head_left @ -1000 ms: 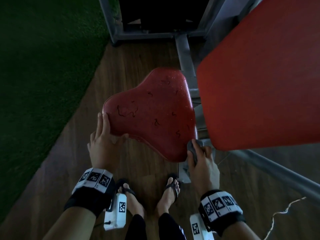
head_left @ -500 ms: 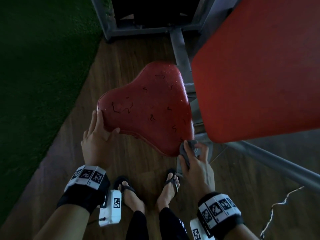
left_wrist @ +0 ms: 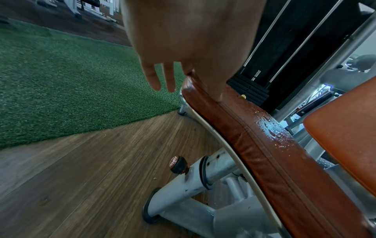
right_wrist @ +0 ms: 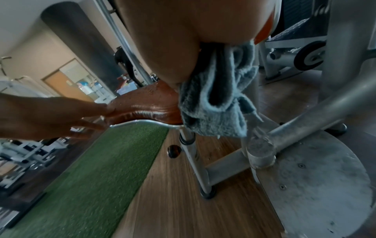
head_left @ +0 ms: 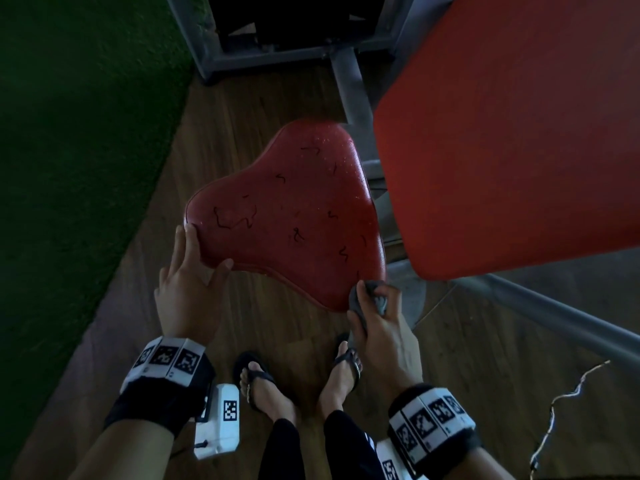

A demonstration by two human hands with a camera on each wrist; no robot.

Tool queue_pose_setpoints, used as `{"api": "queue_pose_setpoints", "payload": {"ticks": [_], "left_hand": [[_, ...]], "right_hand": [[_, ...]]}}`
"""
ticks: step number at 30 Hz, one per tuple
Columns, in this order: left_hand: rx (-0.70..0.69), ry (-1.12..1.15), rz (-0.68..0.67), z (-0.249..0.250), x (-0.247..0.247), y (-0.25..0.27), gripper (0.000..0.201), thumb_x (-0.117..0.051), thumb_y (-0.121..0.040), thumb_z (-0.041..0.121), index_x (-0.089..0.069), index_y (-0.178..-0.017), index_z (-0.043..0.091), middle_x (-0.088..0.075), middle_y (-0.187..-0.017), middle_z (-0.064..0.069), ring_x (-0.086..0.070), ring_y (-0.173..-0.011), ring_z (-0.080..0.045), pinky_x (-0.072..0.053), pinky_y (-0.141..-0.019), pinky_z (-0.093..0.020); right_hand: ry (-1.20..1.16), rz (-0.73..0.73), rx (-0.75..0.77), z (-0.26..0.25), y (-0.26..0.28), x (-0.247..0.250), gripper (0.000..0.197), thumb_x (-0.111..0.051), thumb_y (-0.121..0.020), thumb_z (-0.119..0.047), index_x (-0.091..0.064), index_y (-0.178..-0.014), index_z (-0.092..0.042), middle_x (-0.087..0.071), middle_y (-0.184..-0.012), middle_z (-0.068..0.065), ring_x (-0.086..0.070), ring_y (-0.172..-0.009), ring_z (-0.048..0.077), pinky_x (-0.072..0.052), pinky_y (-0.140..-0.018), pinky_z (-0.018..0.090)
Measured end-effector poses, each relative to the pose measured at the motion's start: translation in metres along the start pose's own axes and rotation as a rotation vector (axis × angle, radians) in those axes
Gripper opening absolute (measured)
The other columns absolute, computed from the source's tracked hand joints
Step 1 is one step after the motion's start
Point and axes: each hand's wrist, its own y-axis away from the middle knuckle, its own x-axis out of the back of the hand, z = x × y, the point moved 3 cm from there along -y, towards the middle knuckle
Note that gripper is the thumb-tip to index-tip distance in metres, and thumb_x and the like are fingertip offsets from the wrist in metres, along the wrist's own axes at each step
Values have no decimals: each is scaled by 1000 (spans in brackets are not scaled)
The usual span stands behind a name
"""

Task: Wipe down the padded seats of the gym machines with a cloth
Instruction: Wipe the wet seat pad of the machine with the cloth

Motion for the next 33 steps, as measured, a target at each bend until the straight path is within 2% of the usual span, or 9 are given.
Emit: {"api": "queue_pose_setpoints", "payload": {"ticks": [3, 7, 10, 13, 16, 21, 25, 30, 33], "left_hand": [[8, -5, 0, 0, 1, 0, 80, -56, -93, 50, -10, -156, 30, -13, -163, 5, -36, -136, -39, -35, -105, -56], [23, 26, -6, 0, 0, 1, 80, -56, -93, 49, -10, -155, 32, -12, -163, 9, -34, -139, -36, -31, -108, -55], [42, 34, -10, 1, 1, 2, 79, -56, -93, 49, -10, -155, 33, -11, -163, 10, -34, -138, -37, -31, -108, -56], [31, 31, -6, 1, 1, 1, 79, -56, -92, 50, -11, -155, 32, -12, -163, 8, -35, -138, -38, -32, -107, -57], [7, 21, 2, 2, 1, 2, 79, -56, -93, 48, -12, -156, 29, -14, -163, 5, -37, -137, -37, -32, -107, -55], [20, 36, 7, 3, 2, 3, 79, -57, -92, 47, -12, -156, 31, -14, -163, 7, -38, -134, -40, -37, -103, -57], [26, 66, 11, 5, 3, 4, 79, -58, -92, 47, -13, -155, 34, -15, -162, 9, -38, -134, -38, -38, -103, -58], [21, 65, 14, 6, 2, 4, 79, -58, -92, 48, -13, -155, 33, -16, -162, 7, -38, -134, -39, -38, -103, -57], [30, 72, 16, 5, 1, 4, 78, -57, -92, 48, -14, -155, 33, -15, -162, 8, -36, -136, -38, -35, -105, -56]], "right_hand": [[37, -2, 11, 1, -5, 0, 51, -39, -95, -41, -58, -133, -13, -49, -121, 7, -63, -88, 19, -53, -55, 25], [46, -10, -10, 3, -15, -2, 51, -38, -97, -43, -56, -135, -15, -47, -125, 7, -60, -95, 21, -57, -63, 30], [43, -20, -6, 0, -5, -4, 52, -37, -95, -42, -55, -136, -14, -45, -124, 8, -60, -92, 21, -55, -62, 28], [75, -66, 19, -3, 1, -6, 53, -33, -96, -42, -52, -138, -14, -45, -125, 8, -60, -91, 21, -57, -61, 30], [96, -59, 38, -4, -18, -2, 53, -31, -97, -43, -55, -135, -14, -48, -123, 8, -60, -91, 22, -58, -65, 33], [90, -23, -16, -14, -44, 2, 49, -42, -95, -40, -57, -132, -12, -46, -121, 6, -60, -92, 23, -59, -61, 36], [131, -59, 56, -14, -32, 1, 47, -50, -94, -35, -54, -136, -13, -46, -122, 4, -58, -94, 20, -56, -57, 28], [110, -54, 75, -15, -52, 2, 45, -42, -97, -38, -55, -134, -15, -46, -120, 1, -57, -93, 16, -57, -65, 32], [72, -32, 43, -17, -61, 2, 44, -48, -96, -36, -55, -134, -14, -47, -121, 2, -58, -95, 18, -56, -70, 36]]}}
